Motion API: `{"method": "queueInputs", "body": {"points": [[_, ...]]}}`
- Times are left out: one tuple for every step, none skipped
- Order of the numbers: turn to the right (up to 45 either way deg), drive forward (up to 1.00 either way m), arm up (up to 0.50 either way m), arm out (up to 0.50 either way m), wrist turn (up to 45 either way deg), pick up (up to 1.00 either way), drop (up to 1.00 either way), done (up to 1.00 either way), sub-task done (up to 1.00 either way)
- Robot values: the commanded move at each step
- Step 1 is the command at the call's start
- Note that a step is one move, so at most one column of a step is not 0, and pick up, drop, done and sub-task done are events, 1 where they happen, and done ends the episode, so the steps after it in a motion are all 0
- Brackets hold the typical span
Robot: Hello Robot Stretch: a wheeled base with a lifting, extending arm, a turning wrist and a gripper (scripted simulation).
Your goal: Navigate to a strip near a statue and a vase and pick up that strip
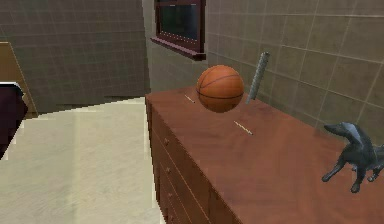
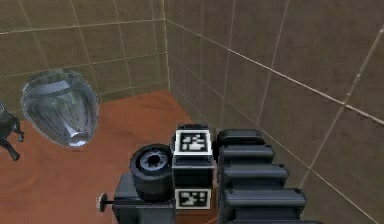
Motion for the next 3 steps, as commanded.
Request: {"method": "queueInputs", "body": {"points": [[0.0,0.00,0.00,0.00,45.0,0.00,0.00,0.00,0.00],[0.0,0.00,0.00,0.00,45.0,0.00,0.00,0.00,0.00],[0.0,0.00,0.00,0.00,45.0,0.00,0.00,0.00,0.00]]}}
